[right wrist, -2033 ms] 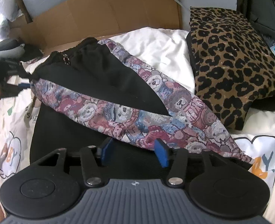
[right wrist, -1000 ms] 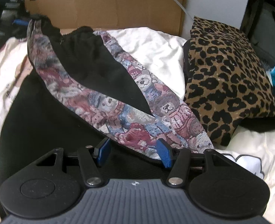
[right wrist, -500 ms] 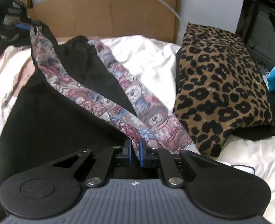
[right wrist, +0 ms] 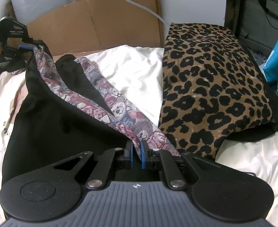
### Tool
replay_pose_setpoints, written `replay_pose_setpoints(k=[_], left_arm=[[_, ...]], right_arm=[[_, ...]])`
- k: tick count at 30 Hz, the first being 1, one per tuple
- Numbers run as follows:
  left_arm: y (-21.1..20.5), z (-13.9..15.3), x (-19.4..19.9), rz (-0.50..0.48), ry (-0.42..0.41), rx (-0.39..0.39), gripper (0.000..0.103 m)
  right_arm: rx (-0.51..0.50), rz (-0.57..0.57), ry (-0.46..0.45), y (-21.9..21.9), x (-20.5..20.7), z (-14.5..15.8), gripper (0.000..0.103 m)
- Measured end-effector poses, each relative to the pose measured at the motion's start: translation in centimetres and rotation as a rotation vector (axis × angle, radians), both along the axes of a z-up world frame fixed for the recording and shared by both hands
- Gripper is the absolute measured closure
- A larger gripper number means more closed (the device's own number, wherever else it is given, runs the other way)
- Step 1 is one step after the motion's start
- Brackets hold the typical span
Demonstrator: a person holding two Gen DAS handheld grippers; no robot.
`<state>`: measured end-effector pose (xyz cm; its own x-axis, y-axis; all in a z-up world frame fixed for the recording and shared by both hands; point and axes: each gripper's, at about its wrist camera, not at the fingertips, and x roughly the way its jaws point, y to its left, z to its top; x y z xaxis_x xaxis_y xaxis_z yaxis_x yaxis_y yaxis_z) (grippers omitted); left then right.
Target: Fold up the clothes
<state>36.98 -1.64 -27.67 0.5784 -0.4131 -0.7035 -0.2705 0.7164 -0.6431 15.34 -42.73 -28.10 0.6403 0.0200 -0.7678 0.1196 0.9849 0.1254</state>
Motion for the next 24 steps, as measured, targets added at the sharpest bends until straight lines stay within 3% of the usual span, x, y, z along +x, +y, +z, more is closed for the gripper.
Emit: replay_pose_setpoints(k=[16, 24], left_arm=[[-3.8, -3.4, 4.9, 0.01, 0.035, 0.054, 0.089], [-5.1, -5.6, 7.1, 0.004, 0.063, 0.121, 0.088]], right_arm=[[0.079, -0.067, 0.005, -2.9, 1.7, -1.1, 0.096], [0.113, -0.087, 0.031, -4.0, 3.0, -2.0, 0.096]])
